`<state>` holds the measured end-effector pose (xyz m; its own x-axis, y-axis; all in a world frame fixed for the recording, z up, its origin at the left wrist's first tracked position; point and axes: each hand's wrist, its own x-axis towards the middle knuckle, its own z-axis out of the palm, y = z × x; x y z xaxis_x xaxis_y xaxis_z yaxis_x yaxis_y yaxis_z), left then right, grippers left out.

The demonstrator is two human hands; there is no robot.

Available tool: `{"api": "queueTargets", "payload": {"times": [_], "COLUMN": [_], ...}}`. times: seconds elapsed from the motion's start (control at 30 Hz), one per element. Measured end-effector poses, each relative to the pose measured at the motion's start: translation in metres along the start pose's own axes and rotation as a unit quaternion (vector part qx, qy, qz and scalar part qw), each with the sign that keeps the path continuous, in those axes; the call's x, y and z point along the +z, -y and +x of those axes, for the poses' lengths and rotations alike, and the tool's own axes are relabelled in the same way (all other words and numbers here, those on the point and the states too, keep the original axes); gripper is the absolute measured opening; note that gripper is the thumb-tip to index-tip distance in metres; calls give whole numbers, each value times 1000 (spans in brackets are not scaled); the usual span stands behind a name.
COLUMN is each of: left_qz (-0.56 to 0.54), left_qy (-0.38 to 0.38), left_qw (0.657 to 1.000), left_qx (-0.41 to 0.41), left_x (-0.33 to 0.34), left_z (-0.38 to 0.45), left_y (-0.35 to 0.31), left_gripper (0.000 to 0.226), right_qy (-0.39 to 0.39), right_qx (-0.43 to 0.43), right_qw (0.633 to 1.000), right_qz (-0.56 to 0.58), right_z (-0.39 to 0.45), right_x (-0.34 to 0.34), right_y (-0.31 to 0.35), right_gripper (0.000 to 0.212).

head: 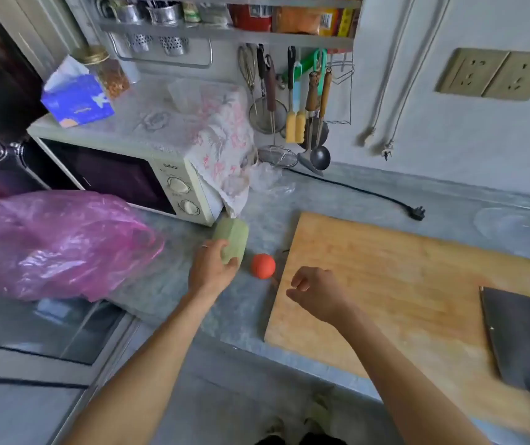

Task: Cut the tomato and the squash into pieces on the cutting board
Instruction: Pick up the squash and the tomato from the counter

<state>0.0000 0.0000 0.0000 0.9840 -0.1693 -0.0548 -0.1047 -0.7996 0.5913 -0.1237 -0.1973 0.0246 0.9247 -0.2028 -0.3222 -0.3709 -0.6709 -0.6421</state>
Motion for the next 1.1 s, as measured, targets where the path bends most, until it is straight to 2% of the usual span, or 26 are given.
{"api": "queueTargets", "payload": {"times": [0.07,0.17,0.3,0.4,0.5,0.57,0.7,0.77,0.83,0.97,1.1], "left_qz": [63,91,98,29,-110,-197,-322,-350,-375,-398,-393], "left_qy": [11,52,87,88,69,56,39,28,17,23,48], "left_qw": [998,991,983,984,974,956,911,898,888,877,882], "left_qx": [-18,-80,-126,-151,-186,-208,-253,-266,-266,-268,-255], "left_x": [1,5,17,26,22,17,2,-4,-7,-9,-7], "left_z": [20,49,69,74,73,67,44,36,30,18,13], "left_y": [-11,-17,-8,5,15,24,46,51,50,47,34], "left_gripper": [59,84,95,92,93,88,82,80,78,74,65], "right_qy": [0,9,8,4,8,21,74,83,80,75,-31], "right_qx": [-1,11,18,38,38,42,18,3,0,4,20], "right_qw": [1000,1000,1000,999,998,995,974,950,938,957,994], "right_qz": [-1,-9,-16,-16,-47,-91,-215,-300,-338,-281,-105], "right_z": [13,25,40,54,70,83,105,116,125,127,102], "right_x": [1,11,14,15,22,29,54,66,72,74,52], "right_y": [-5,-10,-8,0,12,23,41,47,48,45,37], "right_gripper": [16,17,22,23,21,30,65,68,63,59,66]}}
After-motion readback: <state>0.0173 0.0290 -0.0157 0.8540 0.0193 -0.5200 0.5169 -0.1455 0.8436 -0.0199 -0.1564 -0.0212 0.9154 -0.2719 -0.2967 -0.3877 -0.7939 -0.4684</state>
